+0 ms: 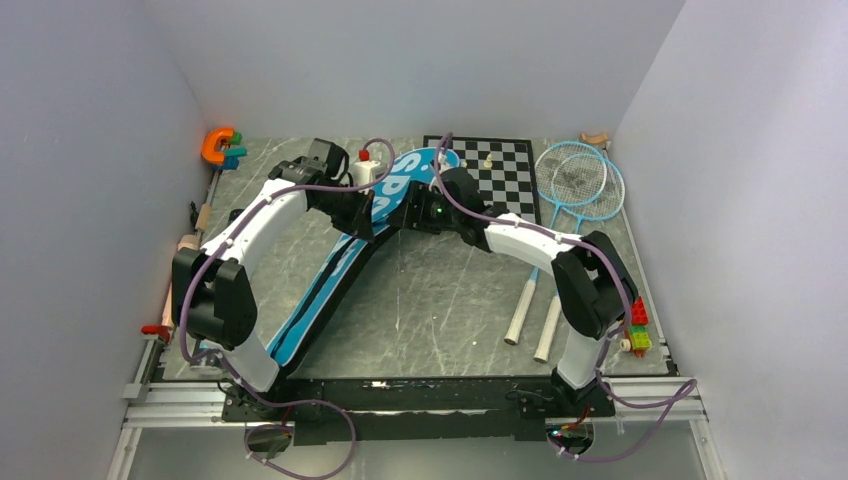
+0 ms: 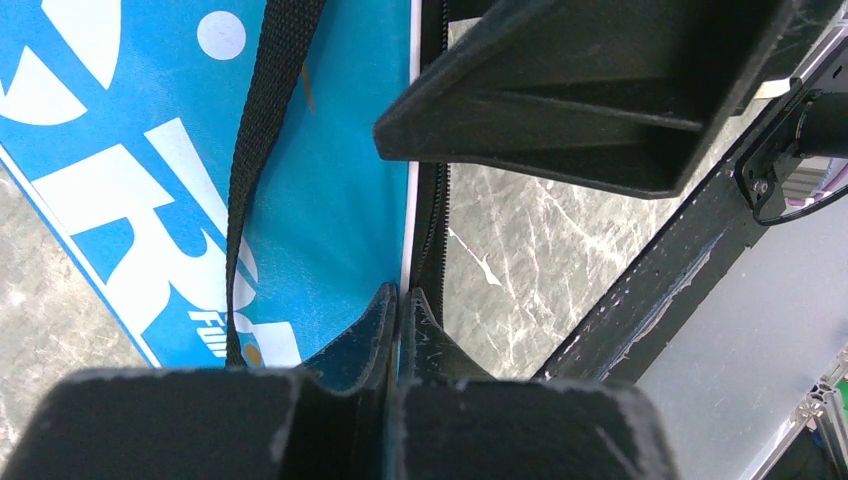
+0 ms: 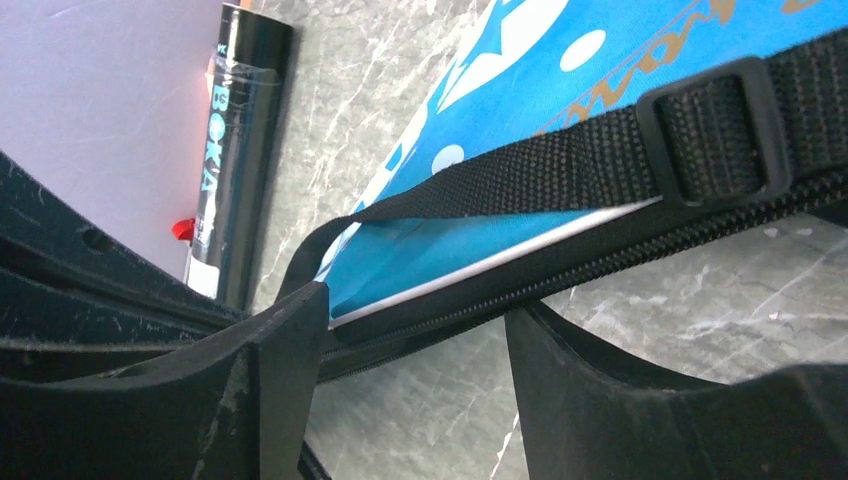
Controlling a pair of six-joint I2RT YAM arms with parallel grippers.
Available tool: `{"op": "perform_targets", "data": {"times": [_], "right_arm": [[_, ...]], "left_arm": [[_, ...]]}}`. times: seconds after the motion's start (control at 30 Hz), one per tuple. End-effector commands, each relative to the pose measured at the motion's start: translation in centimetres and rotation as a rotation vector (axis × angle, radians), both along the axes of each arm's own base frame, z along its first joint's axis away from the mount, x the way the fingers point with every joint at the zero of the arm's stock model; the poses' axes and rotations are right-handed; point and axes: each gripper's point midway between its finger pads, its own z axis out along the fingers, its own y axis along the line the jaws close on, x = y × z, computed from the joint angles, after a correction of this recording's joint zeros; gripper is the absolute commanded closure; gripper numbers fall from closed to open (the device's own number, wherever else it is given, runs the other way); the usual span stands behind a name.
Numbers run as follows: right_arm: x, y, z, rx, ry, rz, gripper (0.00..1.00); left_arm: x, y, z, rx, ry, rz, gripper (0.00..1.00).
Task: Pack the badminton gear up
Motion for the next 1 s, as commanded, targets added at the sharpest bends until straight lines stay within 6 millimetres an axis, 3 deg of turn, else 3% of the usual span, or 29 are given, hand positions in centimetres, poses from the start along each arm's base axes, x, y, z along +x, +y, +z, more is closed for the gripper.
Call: {"op": "perform_targets", "data": {"times": [0.0,0.3,0.73,0.97], "right_arm": [[-1.1,-0.3,2.7,0.063,-0.059,0.019,0.30],[-2.3,-0.7,3.4,0.069,-0.094,0.038,0.26],[-0.3,1.0,-0.3,-0.048,-0.053,-0.007,0.37],[0.0,-1.1,-2.2,-0.158,-0.046,-0.073,0.43]], "left_arm": [[0.5,-0.3,1.0,-0.031,-0.024,0.008,1.00],[1.0,-0.1,1.0,-0.021,-0.025,0.030,1.00],[0.5,-0.5,2.8,-0.067,-0.039,0.017,1.00],[1.2,0.6,4.2,-0.111,-0.040,0.059,1.00]]}}
